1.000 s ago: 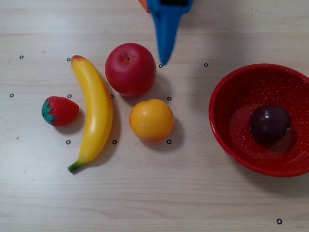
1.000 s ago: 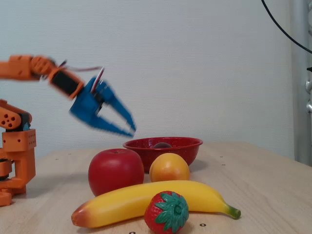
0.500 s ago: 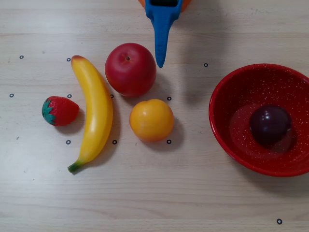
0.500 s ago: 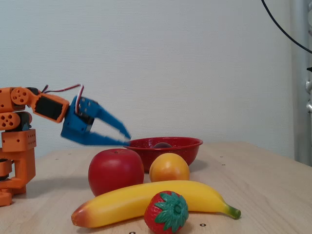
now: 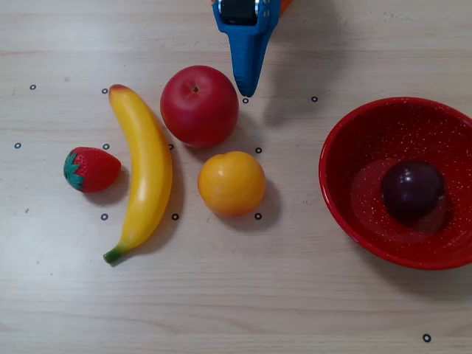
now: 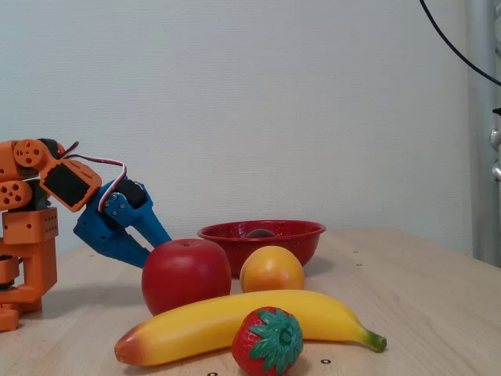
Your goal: Put plum in the red bowl.
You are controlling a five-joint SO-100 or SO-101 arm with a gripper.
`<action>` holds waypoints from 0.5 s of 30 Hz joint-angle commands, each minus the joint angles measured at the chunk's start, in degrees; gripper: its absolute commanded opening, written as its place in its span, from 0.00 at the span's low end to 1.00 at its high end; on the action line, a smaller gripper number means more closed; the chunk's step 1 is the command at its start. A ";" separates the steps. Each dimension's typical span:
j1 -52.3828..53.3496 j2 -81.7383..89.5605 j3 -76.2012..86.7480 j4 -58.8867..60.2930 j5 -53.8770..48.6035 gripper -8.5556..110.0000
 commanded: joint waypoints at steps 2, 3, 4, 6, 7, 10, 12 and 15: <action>1.76 0.53 0.26 -1.49 6.59 0.07; 2.20 0.53 0.26 -1.67 10.46 0.07; 2.37 0.53 0.26 -1.67 13.54 0.07; 2.37 0.53 0.26 -1.58 13.54 0.07; 2.29 0.53 0.26 -1.49 13.97 0.07; 2.55 0.53 0.26 -1.49 14.41 0.07; 2.46 0.53 0.26 -1.32 13.80 0.07; 2.55 0.53 0.26 -1.23 14.59 0.07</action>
